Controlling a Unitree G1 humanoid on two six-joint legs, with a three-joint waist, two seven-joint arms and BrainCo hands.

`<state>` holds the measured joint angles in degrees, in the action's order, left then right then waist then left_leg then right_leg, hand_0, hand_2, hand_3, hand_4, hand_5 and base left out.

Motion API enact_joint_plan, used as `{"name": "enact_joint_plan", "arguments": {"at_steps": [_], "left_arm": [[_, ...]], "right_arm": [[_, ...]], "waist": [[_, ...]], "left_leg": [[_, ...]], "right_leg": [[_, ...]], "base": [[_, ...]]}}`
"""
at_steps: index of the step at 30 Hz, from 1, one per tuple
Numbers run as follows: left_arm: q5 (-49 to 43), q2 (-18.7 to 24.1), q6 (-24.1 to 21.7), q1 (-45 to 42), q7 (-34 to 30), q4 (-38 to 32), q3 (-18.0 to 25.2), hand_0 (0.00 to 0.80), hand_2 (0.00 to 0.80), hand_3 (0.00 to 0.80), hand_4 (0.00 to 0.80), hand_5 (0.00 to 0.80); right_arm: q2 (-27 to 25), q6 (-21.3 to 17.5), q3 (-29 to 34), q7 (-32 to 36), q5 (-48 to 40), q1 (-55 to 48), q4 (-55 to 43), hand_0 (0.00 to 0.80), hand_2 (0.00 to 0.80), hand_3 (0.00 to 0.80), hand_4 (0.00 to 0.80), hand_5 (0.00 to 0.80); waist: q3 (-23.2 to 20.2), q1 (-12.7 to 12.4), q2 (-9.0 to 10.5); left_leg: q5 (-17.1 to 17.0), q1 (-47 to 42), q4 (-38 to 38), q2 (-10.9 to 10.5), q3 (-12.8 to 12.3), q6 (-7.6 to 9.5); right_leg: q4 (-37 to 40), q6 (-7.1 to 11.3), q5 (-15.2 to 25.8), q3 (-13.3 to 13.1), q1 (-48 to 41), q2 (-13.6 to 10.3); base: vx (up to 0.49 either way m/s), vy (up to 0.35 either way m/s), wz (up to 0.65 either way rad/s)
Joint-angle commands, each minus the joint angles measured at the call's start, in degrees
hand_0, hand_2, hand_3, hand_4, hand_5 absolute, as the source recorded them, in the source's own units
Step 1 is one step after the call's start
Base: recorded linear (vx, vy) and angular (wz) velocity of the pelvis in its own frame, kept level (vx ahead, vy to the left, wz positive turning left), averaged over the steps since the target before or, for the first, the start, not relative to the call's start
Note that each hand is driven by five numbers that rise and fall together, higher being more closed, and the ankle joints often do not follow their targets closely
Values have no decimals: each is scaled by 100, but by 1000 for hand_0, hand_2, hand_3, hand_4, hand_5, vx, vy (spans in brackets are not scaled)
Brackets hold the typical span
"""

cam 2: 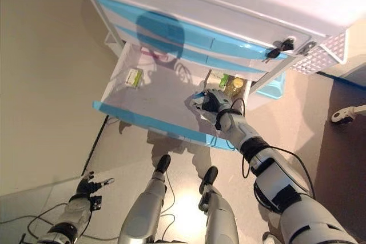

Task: Open the drawer and pick up the medicine

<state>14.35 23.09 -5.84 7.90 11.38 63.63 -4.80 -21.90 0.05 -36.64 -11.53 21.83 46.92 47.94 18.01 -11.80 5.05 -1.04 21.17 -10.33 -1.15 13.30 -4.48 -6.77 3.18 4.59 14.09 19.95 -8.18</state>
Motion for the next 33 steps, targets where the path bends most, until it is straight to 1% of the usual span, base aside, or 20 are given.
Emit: {"name": "enact_joint_plan", "arguments": {"at_steps": [1,5,11,12,13,17,18,20,23,24,26,29,33], "left_arm": [[-243,42,37,-164,49,297,106,0,0,0,0,0],[-405,-49,81,-288,17,421,105,0,0,0,0,0],[-674,-140,198,-519,-39,640,192,0,0,0,0,0],[-809,-186,247,-626,-65,749,230,0,0,0,0,0],[-810,-186,247,-632,-65,747,227,0,0,0,0,0],[-993,-272,289,-816,-141,819,341,0,0,0,0,0],[-993,-272,289,-816,-141,819,341,0,0,0,0,0],[-1116,-311,301,-972,-175,816,429,0,0,0,0,0],[-1202,-340,313,-1091,-195,833,532,0,0,0,0,0],[-1287,-350,329,-1148,-212,862,578,0,0,0,0,0],[-1325,-350,335,-1182,-218,873,593,0,0,0,0,0],[-1448,-379,351,-1273,-236,895,677,0,0,0,0,0],[-1493,-410,356,-1318,-246,898,703,0,0,0,0,0]], "right_arm": [[-167,-287,37,-20,-68,72,-335,800,800,800,800,800],[-244,-353,107,85,-50,-173,-573,800,800,800,800,800],[-385,-441,257,267,-62,-567,-940,800,800,800,800,800],[-422,-468,331,313,-39,-754,-1037,800,800,800,800,800],[-427,-463,334,318,-38,-766,-1050,800,800,800,800,800],[-620,-532,621,457,-141,-1221,-1568,800,800,800,800,800],[-620,-532,622,457,-141,-1222,-1568,800,800,800,800,800],[-775,-578,893,531,-238,-1605,-2049,800,800,800,800,800],[-864,-640,1168,583,-356,-1958,-2518,800,800,800,800,800],[-931,-683,1353,612,-428,-2185,-2844,800,800,800,800,800],[-959,-697,1438,626,-454,-2306,-2942,800,800,800,800,800],[-1043,-782,1764,653,-597,-2650,-3482,800,800,800,800,800],[-1083,-821,1963,664,-690,-2831,-3827,800,800,800,800,800]], "waist": [[-263,166,147],[-536,247,109],[-957,311,55],[-1107,330,42],[-1106,325,41],[-1365,380,1],[-1365,380,1],[-1530,417,-15],[-1651,447,-26],[-1700,471,-40],[-1727,470,-42],[-1791,503,-48],[-1824,522,-56]], "left_leg": [[-340,90,443,-301,-90,343],[-374,-296,687,-228,-146,325],[-299,-817,855,-161,-231,303],[-276,-984,925,-128,-264,305],[-276,-996,933,-126,-266,305],[-218,-1291,1038,-89,-302,306],[-218,-1292,1038,-89,-302,306],[-168,-1477,1109,-72,-322,314],[-128,-1594,1132,-41,-356,319],[-113,-1655,1153,-32,-373,318],[-105,-1689,1174,-26,-377,318],[-74,-1783,1211,2,-385,319],[-64,-1807,1228,13,-384,316]], "right_leg": [[29,415,-98,-84,-369,14],[175,446,-91,-81,-677,36],[403,470,-138,-96,-1142,108],[482,477,-149,-123,-1292,142],[489,477,-147,-125,-1303,145],[595,481,-197,-136,-1556,178],[595,481,-197,-136,-1557,178],[664,478,-245,-146,-1737,193],[694,475,-283,-163,-1837,205],[710,472,-295,-170,-1885,208],[728,472,-301,-171,-1915,214],[745,469,-325,-154,-1996,217],[753,470,-330,-149,-2014,220]], "base": [[67,21,-16],[71,22,-8],[90,-4,-7],[89,3,-6],[89,-8,-17],[72,1,-15],[94,-4,-6],[104,-1,0],[83,6,-3],[61,4,-4],[46,2,-5],[50,-7,-4],[8,-2,0]]}}
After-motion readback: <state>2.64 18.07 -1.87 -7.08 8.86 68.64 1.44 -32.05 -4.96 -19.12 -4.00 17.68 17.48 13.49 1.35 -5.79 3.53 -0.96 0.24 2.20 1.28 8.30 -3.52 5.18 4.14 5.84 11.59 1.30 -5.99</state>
